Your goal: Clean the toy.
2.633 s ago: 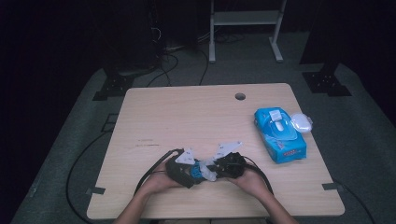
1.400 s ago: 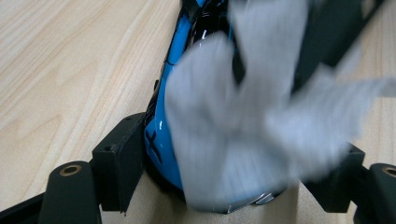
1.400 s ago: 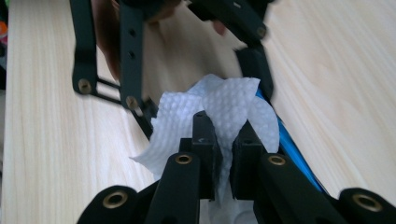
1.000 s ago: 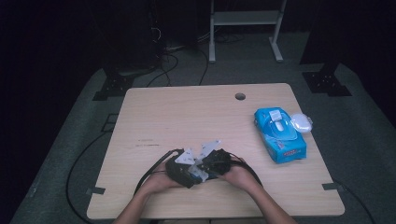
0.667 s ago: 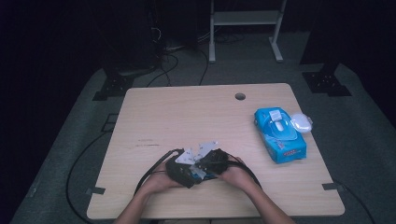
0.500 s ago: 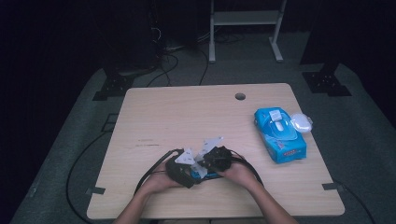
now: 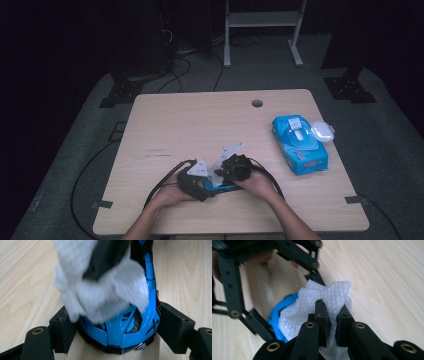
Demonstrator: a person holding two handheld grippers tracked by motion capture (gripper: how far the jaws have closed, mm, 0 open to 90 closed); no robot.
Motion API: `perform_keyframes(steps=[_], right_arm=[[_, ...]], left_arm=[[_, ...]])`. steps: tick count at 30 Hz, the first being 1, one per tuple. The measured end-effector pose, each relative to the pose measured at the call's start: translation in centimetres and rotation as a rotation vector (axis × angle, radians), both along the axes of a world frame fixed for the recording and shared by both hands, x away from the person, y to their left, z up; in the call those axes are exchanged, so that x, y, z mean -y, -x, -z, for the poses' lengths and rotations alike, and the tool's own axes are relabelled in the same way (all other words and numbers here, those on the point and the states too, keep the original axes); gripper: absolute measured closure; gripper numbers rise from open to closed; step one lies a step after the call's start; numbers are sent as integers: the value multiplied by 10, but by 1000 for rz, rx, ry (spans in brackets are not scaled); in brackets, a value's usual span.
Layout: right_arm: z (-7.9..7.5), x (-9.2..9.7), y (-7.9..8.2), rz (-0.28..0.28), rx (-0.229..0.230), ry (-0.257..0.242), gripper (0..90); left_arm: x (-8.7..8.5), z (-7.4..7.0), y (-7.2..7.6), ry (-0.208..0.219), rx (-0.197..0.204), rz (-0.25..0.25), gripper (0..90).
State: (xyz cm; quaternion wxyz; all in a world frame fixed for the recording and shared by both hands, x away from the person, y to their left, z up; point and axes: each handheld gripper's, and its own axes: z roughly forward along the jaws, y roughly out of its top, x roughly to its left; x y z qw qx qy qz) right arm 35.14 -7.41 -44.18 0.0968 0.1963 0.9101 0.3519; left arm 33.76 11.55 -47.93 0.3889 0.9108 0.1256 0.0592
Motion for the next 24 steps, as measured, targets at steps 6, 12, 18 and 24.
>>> perform_keyframes(steps=[6,12,18,24], right_arm=[[-1,6,0,24,-9,-8,822],[2,-17,6,-41,10,18,822],[1,-11,5,-35,-27,-5,822],[3,-26,14,-82,6,30,822]], left_arm=[[0,0,0,-2,0,2,237],[0,0,0,4,-5,2,238],[0,0,0,2,-3,3,238],[0,0,0,0,-2,5,238]])
